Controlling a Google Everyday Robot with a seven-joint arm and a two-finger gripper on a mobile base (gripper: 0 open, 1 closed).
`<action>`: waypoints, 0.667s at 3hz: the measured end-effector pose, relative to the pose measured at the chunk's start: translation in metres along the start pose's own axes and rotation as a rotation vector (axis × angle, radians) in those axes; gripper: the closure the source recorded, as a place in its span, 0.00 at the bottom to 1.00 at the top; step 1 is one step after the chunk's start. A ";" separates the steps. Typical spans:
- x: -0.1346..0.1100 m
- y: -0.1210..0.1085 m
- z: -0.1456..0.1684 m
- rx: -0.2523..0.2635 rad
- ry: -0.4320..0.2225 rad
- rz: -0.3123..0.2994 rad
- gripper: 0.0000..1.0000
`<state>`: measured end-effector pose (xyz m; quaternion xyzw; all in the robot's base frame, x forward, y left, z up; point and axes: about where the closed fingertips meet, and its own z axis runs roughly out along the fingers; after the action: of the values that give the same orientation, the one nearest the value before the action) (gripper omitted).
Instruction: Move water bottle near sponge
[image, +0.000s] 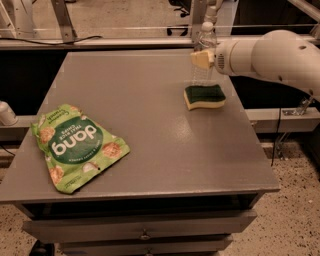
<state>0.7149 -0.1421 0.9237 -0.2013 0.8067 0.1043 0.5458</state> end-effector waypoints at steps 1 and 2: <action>0.006 -0.003 -0.004 0.011 0.006 0.012 0.13; 0.011 -0.005 -0.007 0.021 0.010 0.020 0.00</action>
Offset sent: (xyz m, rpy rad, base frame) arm -0.0101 -0.0178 -0.0108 0.0077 0.0197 -0.0464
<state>0.7081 -0.1513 0.9168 -0.1881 0.8125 0.1005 0.5425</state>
